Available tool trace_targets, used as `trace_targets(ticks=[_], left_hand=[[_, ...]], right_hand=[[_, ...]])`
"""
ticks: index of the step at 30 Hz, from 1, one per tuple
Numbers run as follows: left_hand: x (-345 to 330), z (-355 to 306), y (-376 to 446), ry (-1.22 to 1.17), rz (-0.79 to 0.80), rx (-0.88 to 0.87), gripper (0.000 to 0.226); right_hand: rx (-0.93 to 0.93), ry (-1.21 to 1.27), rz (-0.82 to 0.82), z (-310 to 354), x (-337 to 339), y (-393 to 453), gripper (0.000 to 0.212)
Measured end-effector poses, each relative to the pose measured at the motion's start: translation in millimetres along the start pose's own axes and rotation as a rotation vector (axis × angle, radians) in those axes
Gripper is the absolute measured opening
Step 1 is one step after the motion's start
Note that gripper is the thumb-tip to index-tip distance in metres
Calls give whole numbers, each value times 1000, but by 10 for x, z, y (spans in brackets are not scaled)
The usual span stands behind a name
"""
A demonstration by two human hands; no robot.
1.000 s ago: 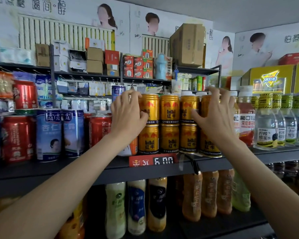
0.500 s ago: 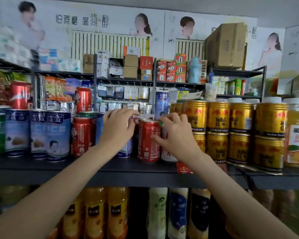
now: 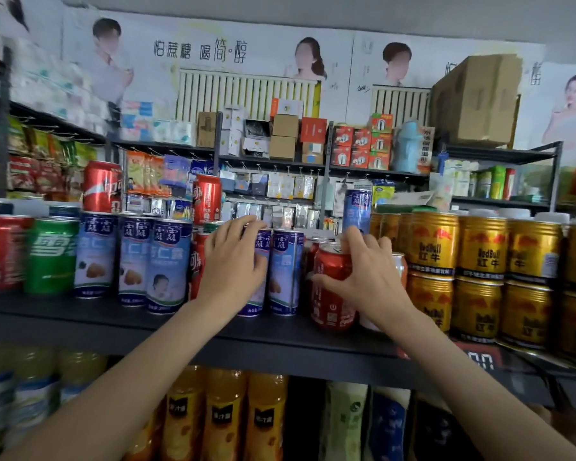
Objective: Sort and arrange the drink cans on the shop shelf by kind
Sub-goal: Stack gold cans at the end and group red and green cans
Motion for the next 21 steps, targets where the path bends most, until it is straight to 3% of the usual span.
trace_targets(ticks=[6, 11, 16, 19, 21], left_hand=[[58, 161, 88, -36, 50, 70, 44], [104, 249, 122, -62, 74, 19, 29], [206, 257, 135, -193, 70, -52, 18], [256, 259, 63, -228, 24, -125, 23], [318, 305, -1, -309, -28, -139, 26]], right_hand=[[44, 103, 173, 176, 73, 138, 55], [66, -123, 156, 266, 106, 236, 56], [189, 112, 161, 655, 166, 459, 44], [293, 125, 328, 812, 82, 528, 44], [324, 150, 482, 812, 66, 514, 55]])
Point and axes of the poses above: each hand's wrist, its own y-axis towards the middle knuckle, its own x-axis out of the back of the hand, z = x × y, the point moved 1 cm from there along y, towards the middle knuckle, and after that the axes turned 14 degrees about -x, right-handed, at the moved point
